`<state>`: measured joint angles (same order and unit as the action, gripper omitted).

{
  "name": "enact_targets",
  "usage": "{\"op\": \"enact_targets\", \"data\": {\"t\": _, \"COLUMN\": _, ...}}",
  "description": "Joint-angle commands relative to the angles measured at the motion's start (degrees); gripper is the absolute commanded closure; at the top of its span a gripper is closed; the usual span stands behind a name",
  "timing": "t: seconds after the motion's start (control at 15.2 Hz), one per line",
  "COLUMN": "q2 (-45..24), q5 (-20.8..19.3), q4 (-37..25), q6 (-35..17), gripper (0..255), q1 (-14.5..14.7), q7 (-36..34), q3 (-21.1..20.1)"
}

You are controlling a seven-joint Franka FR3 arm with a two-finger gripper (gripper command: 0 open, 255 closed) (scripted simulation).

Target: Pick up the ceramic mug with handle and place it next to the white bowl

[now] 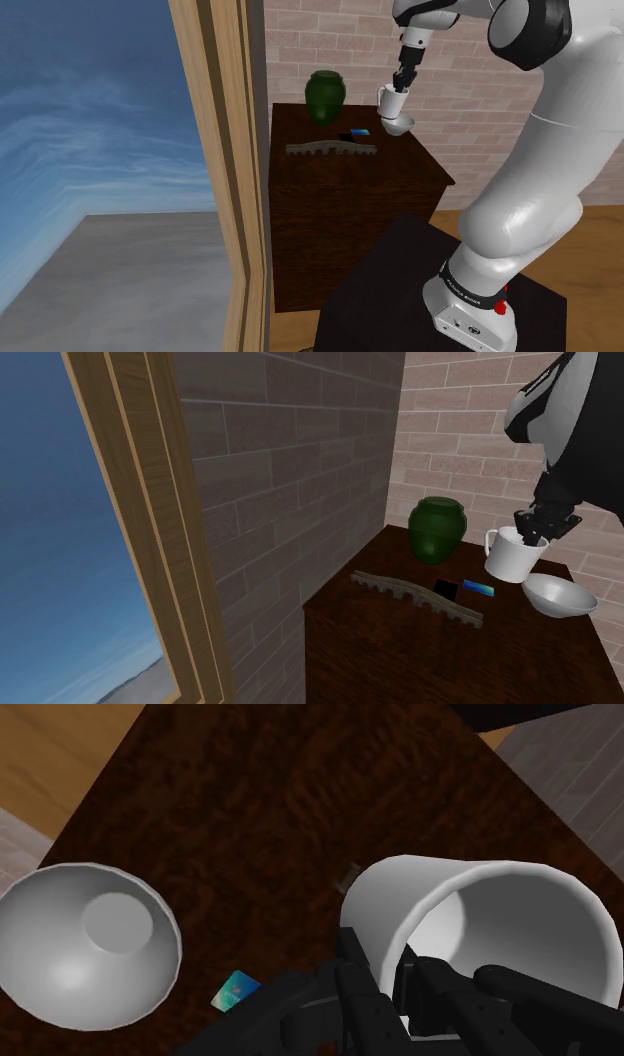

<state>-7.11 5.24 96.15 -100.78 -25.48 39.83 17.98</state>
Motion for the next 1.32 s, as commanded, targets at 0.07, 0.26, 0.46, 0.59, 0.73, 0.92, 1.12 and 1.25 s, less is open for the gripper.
{"op": "enact_targets", "data": {"t": 0.07, "q2": -1.51, "q5": 0.55, "q4": -1.94, "q6": 0.76, "gripper": 255, "q1": -2.29, "q7": 3.99, "q3": 1.61}}
{"op": "enact_targets", "data": {"t": 0.26, "q2": -3.87, "q5": 1.44, "q4": -4.88, "q6": 1.79, "gripper": 255, "q1": -4.90, "q7": 8.12, "q3": 3.19}}
{"op": "enact_targets", "data": {"t": 0.46, "q2": -5.64, "q5": 2.15, "q4": -6.37, "q6": 1.82, "gripper": 255, "q1": -6.65, "q7": 10.78, "q3": 4.08}}
{"op": "enact_targets", "data": {"t": 0.59, "q2": -5.65, "q5": 2.18, "q4": -4.83, "q6": 0.28, "gripper": 255, "q1": -6.58, "q7": 10.87, "q3": 4.03}}
{"op": "enact_targets", "data": {"t": 0.73, "q2": -5.74, "q5": 2.25, "q4": -3.41, "q6": -1.22, "gripper": 255, "q1": -6.53, "q7": 10.98, "q3": 3.99}}
{"op": "enact_targets", "data": {"t": 0.92, "q2": -5.95, "q5": 2.39, "q4": -1.37, "q6": -3.45, "gripper": 255, "q1": -6.47, "q7": 11.16, "q3": 3.93}}
{"op": "enact_targets", "data": {"t": 1.12, "q2": -6.28, "q5": 2.59, "q4": 0.52, "q6": -5.63, "gripper": 255, "q1": -6.44, "q7": 11.37, "q3": 3.86}}
{"op": "enact_targets", "data": {"t": 1.25, "q2": -6.57, "q5": 2.75, "q4": 1.69, "q6": -7.07, "gripper": 255, "q1": -6.43, "q7": 11.53, "q3": 3.80}}
